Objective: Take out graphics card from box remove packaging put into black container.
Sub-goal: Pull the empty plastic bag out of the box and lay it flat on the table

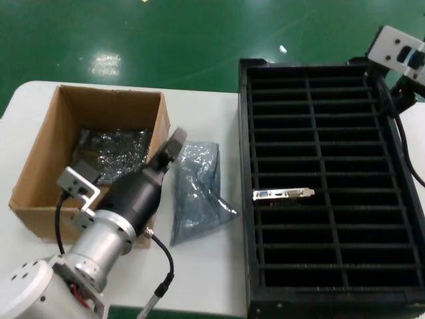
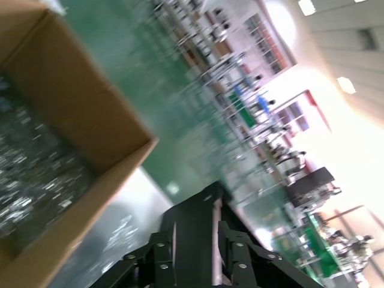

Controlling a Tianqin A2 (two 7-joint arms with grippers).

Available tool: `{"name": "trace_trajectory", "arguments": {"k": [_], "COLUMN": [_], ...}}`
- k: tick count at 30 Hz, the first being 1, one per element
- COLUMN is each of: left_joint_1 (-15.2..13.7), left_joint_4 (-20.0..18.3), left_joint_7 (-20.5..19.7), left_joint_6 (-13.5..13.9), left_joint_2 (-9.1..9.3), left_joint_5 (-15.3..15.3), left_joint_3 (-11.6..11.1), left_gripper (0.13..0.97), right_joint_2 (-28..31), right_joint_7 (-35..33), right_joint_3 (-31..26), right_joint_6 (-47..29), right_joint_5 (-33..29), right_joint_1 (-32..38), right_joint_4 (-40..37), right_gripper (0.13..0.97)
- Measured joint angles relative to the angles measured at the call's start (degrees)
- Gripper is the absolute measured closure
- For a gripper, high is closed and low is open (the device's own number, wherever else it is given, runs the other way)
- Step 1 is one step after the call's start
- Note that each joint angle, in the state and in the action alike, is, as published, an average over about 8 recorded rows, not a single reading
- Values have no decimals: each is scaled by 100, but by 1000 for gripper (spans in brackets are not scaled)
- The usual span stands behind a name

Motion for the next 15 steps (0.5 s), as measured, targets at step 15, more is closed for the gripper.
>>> {"name": "trace_trajectory", "arguments": {"k": [15], "left_joint_1": [282], "left_joint_4": [-1609], "left_joint_7": [1396], "left_joint_6": [1100], "left_joint_2": [607], "left_joint_5": [2202], "left_joint_3": [-1781], "left_gripper": [581], "right_joint_2": [-646], "right_joint_7": [-292], "right_joint_3": [1015], "right_joint_6": [601], "right_joint_5": [-373], "right_joint_1": [-1117], "right_joint_4": [1688], "right_gripper": [129]}}
